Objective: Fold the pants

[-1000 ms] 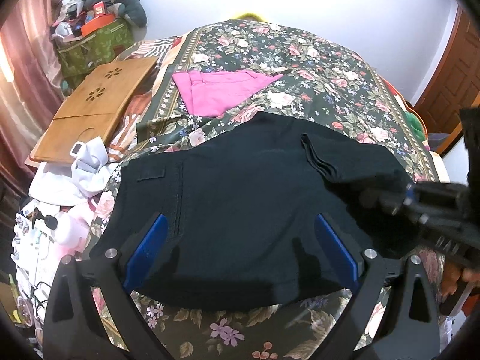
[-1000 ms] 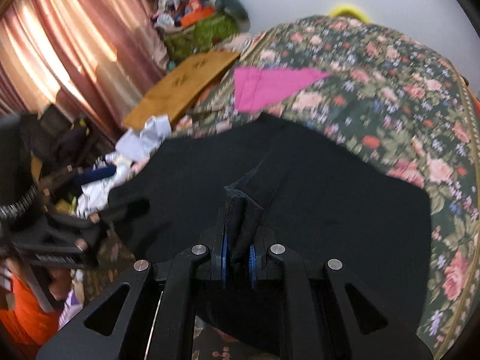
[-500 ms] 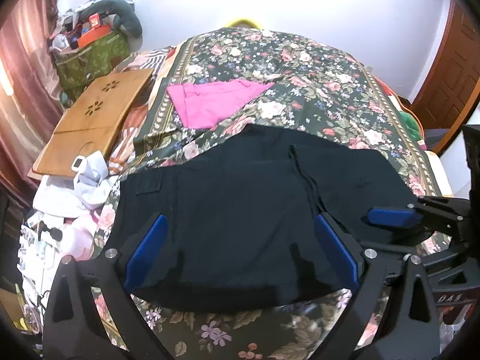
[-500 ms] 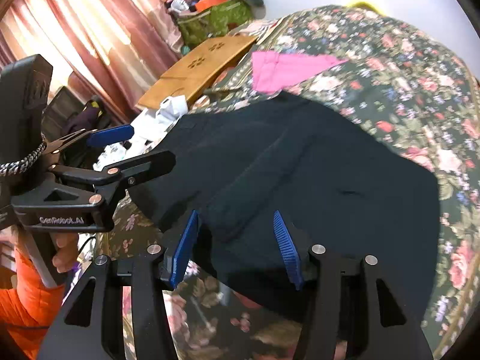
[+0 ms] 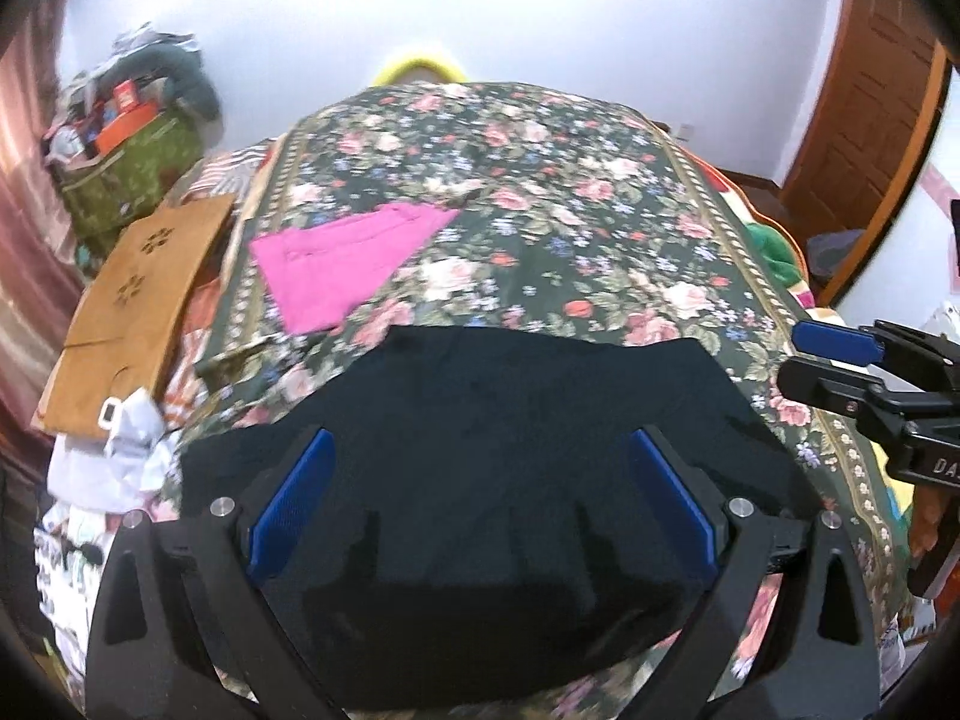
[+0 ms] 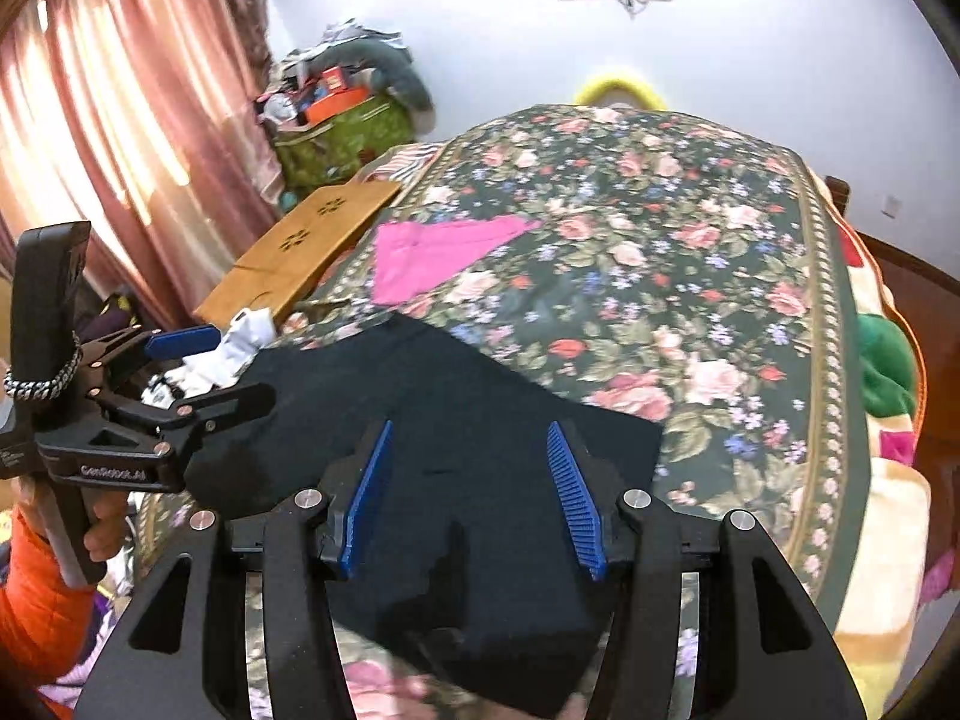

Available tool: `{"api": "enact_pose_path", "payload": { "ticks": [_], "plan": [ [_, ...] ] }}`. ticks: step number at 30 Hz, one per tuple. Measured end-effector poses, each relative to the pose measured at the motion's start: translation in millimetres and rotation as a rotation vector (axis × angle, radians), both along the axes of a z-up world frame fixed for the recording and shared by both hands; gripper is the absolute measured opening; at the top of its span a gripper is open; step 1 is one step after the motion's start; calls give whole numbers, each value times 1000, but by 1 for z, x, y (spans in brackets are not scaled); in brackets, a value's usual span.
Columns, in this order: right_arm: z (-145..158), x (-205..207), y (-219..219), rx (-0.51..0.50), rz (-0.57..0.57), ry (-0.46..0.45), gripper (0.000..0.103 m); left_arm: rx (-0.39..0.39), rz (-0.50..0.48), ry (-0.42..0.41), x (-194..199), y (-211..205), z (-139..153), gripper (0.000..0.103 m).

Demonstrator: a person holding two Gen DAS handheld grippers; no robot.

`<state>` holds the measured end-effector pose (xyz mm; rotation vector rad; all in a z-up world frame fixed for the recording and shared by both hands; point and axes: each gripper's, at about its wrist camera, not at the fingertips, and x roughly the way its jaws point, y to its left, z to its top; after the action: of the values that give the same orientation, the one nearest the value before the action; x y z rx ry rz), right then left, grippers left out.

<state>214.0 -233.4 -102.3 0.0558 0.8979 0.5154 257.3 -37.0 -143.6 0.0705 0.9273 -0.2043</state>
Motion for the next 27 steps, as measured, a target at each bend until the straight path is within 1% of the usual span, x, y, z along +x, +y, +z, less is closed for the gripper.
{"api": "enact_pose_path", "payload": {
  "ticks": [4,10,14,17,19,23,27],
  "plan": [
    [-15,8,-4,-11,8,35,49,10,-40,46,19,-22,-14,99],
    [-52,20,-3,-40,47,122,49,40,-71,126,36,-36,-45,99],
    [-78,26,-2,-61,57,201,49,94,-79,183,43,-39,-71,99],
    [-90,22,-6,-60,59,224,49,130,-89,214,41,-38,-87,99],
    [-90,18,-11,-47,51,223,50,131,-93,201,36,-35,-87,99],
    [-89,11,-21,-40,30,226,50,169,-83,158,27,-32,-84,101],
    [-86,0,-30,-45,7,222,50,148,-54,158,20,-21,-83,101]
  ]
}}
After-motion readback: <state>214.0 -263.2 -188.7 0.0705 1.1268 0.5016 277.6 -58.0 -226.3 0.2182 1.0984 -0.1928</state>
